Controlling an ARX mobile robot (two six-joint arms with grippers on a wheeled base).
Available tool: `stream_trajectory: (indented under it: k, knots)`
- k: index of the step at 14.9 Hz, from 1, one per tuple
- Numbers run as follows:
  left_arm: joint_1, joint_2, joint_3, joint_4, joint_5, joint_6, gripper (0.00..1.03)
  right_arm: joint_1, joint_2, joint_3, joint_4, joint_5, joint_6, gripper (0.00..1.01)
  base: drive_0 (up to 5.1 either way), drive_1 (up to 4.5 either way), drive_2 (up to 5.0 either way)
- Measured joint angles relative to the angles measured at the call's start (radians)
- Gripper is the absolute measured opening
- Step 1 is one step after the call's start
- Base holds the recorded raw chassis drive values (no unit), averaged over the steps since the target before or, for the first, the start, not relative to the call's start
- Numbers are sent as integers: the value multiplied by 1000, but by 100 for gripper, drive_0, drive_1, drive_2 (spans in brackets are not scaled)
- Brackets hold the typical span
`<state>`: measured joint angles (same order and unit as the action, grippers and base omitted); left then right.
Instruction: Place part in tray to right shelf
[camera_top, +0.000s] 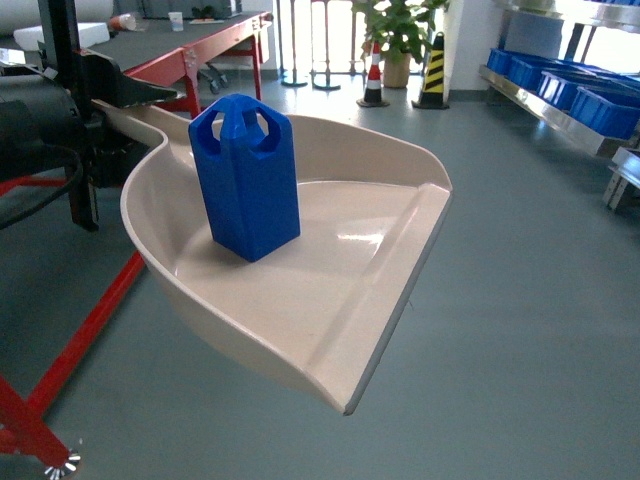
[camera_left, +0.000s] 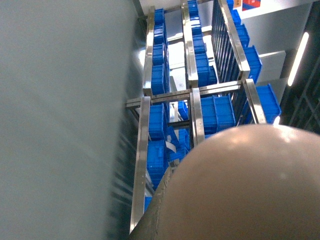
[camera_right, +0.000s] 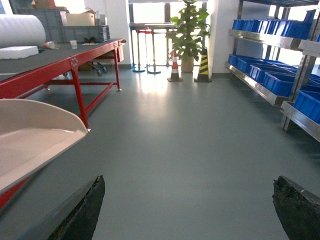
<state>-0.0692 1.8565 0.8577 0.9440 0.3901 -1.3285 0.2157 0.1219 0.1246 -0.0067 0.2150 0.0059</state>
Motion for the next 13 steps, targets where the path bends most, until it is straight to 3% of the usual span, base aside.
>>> stream_trajectory:
  k: [13]
  knots:
    - [1, 0, 0, 2, 2, 0, 14, 0, 0, -1, 1, 0, 0, 98, -8, 419, -435]
